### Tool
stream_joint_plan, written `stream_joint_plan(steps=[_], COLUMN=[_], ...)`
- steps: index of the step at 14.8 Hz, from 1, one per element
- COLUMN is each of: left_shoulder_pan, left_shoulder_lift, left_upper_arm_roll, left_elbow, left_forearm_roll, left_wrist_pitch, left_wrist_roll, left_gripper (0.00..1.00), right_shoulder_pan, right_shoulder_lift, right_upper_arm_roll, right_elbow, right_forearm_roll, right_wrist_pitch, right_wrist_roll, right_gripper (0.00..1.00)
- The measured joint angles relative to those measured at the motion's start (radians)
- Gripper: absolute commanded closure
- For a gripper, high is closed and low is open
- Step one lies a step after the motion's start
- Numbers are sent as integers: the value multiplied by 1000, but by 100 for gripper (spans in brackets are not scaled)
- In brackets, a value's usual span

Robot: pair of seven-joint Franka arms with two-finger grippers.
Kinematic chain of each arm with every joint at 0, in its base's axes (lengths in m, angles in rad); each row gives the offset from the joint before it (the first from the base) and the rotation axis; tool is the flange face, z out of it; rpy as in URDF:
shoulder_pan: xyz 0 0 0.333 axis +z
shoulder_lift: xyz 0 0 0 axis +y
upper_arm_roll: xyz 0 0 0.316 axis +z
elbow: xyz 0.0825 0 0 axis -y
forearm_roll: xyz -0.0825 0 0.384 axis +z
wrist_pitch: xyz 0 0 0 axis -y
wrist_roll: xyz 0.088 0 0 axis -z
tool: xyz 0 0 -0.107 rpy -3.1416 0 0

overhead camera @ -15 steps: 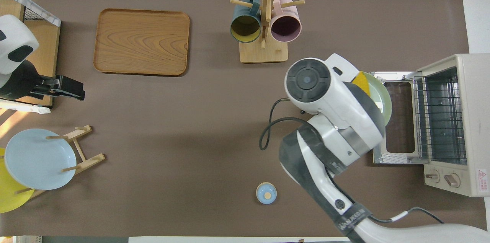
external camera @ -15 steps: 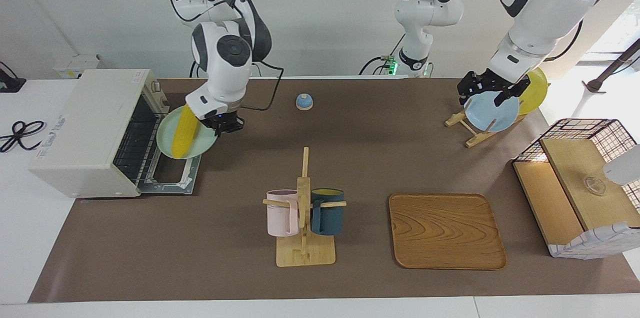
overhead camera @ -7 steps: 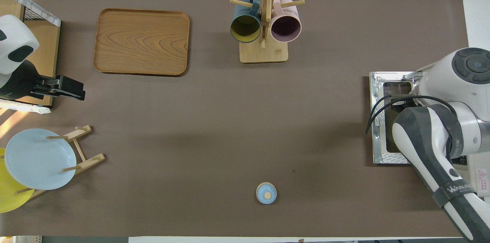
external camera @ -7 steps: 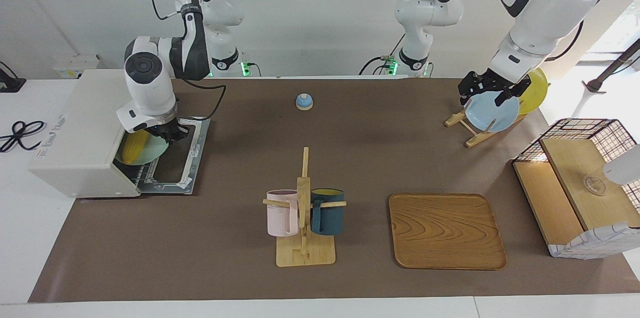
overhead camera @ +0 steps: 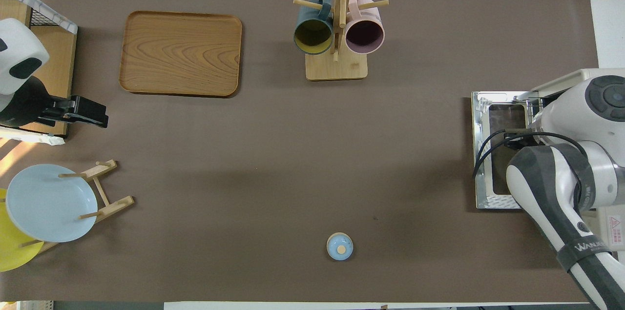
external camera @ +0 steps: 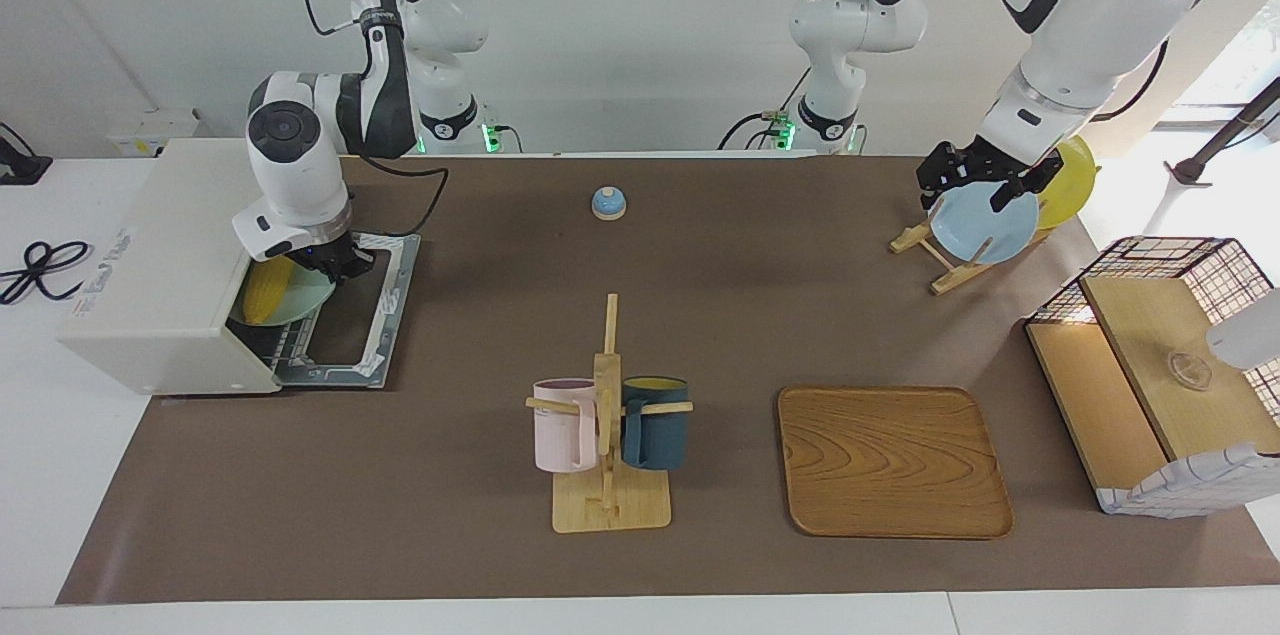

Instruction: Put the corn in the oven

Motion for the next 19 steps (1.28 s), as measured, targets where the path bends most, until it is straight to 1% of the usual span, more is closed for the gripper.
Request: stream_joint_plan(steps=[2,6,8,12,17,18,19], left_shoulder_pan=[0,0,0,0,0,0,0], left_shoulder_lift=[0,0,0,0,0,0,0], left_upper_arm_roll=[0,0,0,0,0,0,0], left_elbow=[0,0,0,0,0,0,0], left_forearm_roll=[0,0,0,0,0,0,0], left_wrist_pitch=[0,0,0,0,0,0,0], left_wrist_roll=[0,0,0,0,0,0,0], left_gripper=[0,0,0,0,0,0,0], right_shoulder_pan=[-1,-3,-3,-5,13,29,47], right_shoulder_lift=[0,0,0,0,-1,-1,0], right_upper_arm_roll=[0,0,0,0,5,6,7], right_elbow=[-4,-6,-6,-6,19,34,54], right_forearm_roll=[0,0,0,0,0,0,5], right_wrist_pitch=[0,0,0,1,4,-9,-32], right_wrist_roll=[0,-1,-7,-14,-16,-16,-16], right_gripper=[87,86,78,69,68,72,97])
